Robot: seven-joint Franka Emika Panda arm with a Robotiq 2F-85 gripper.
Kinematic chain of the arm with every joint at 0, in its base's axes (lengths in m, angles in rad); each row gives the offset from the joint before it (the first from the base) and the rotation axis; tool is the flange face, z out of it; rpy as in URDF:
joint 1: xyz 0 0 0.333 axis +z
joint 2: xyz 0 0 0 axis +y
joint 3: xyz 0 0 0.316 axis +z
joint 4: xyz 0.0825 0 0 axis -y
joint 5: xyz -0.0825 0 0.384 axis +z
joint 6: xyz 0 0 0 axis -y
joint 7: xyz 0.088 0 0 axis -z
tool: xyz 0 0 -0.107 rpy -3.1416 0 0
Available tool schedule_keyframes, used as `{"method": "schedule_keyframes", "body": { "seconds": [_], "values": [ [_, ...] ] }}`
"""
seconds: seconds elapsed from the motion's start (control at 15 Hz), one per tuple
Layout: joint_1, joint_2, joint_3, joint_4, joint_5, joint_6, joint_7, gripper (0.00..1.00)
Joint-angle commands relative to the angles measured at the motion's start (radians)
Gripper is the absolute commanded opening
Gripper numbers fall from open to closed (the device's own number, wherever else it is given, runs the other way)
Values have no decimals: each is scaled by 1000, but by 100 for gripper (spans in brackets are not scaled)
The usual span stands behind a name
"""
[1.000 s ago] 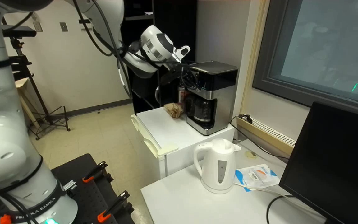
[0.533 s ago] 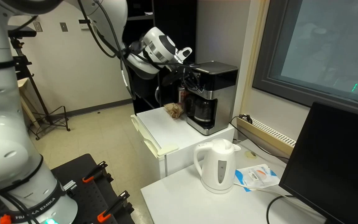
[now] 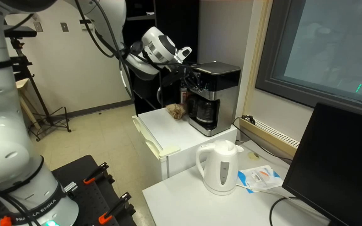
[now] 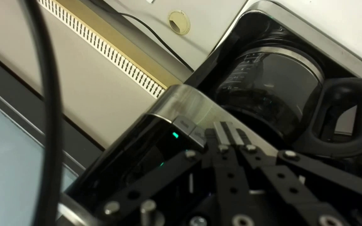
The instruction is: Press a button on the coffee making machine
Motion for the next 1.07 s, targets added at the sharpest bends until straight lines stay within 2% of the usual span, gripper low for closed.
{"method": "schedule_keyframes", "body": {
  "seconds": [0.0,0.53,1.0],
  "values": [
    [-6,-132,0,-141,-58,71,-40,1],
    [-2,-364,-2,-385,-136,119,-90,0],
    [-2,-497,0,-518,-228,147,-73,0]
  ]
}}
